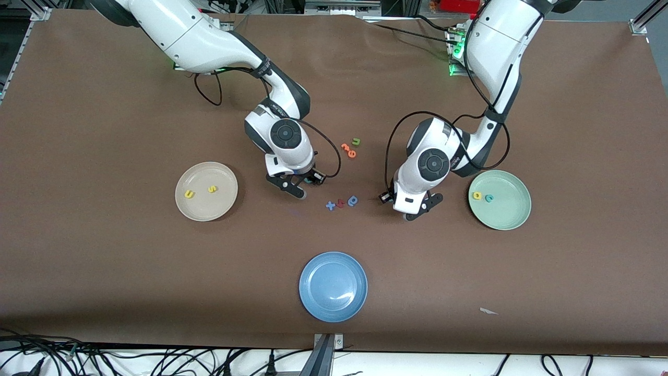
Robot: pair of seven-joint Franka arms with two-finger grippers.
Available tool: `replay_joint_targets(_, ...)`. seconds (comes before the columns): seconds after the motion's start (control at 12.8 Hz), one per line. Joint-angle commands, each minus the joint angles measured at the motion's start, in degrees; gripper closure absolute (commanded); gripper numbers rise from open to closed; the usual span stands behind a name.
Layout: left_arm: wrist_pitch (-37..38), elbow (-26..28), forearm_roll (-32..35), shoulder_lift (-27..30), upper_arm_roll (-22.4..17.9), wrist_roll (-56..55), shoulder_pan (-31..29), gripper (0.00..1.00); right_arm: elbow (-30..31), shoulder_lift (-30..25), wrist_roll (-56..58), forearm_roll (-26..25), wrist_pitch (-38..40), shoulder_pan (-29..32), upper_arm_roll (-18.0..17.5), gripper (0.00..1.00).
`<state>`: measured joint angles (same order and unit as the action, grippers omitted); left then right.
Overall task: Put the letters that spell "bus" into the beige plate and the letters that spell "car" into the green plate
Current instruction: 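Grasp the teal u with the left gripper while the right grasps teal g, then drop the u on the green plate while the right gripper drops g on white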
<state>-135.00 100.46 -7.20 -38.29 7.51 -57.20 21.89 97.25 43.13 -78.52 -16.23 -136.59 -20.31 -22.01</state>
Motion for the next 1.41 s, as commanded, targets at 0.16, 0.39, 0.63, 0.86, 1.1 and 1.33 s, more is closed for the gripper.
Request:
replay_joint_targets(0.16, 0.27, -2.55, 0.96, -2.49, -0.31, -0.81, 0.26, 0.61, -2.15, 2.4, -1.46, -2.49, -0.08, -1.57, 0.39, 0.53)
replay_joint_targets(0.39, 0.27, -3.51, 0.96, -3.2, -0.31, -0.81, 0.17, 0.49, -2.15, 2.49, -1.29, -3.36, 0.01, -1.66, 0.48, 0.81)
replay_joint_targets(0.63, 0.27, -3.6, 0.87, -3.37, -0.31, -0.81, 0.17, 0.48, -3.02, 1.52, -0.85, -5.39, 0.89, -1.13, 0.48, 0.91)
replay_joint_targets(0.86, 0.27, -4.39, 0.96, -4.07, -0.39, -0.72, 0.0, 0.5, -3.2, -2.6, 4.21, -5.3, 6.5, 1.32, 0.39, 0.91)
replay_joint_targets(1.1, 0.27, -4.39, 0.96, -4.34, -0.75, -0.63, 0.0, 0.59, -3.03, -7.17, 16.26, -5.13, 14.4, 2.73, 2.41, 0.91)
replay_joint_targets(1.33, 0.27, -4.39, 0.96, -4.34, -0.75, -0.63, 0.0, 0.85, -0.93, -10.77, 27.68, -4.95, 19.51, 5.97, 4.96, 0.91)
